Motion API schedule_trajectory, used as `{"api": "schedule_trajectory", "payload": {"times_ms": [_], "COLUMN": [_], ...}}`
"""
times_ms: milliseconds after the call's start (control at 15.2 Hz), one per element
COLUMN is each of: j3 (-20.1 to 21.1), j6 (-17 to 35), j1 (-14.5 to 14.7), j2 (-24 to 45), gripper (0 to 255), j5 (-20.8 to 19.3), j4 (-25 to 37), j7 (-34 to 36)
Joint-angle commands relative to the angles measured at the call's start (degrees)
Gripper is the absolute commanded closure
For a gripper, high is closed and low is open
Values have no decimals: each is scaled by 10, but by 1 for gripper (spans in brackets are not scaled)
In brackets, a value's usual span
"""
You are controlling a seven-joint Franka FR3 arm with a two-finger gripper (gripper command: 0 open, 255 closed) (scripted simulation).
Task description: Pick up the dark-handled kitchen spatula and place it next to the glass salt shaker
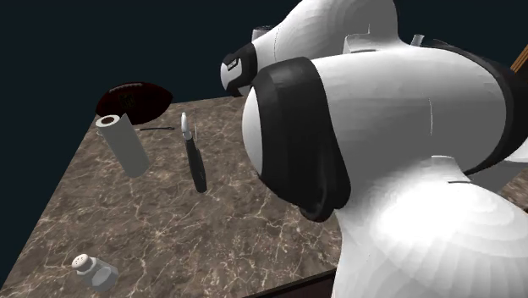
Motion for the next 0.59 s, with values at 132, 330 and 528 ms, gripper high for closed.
{"api": "schedule_trajectory", "payload": {"times_ms": [132, 330, 528], "j3": [7, 7, 6], "j6": [-4, 8, 26], "j1": [14, 15, 15], "j2": [85, 94, 106], "gripper": [0, 0, 0], "j5": [-8, -10, -11], "j4": [90, 87, 80], "j7": [-4, -3, -2]}}
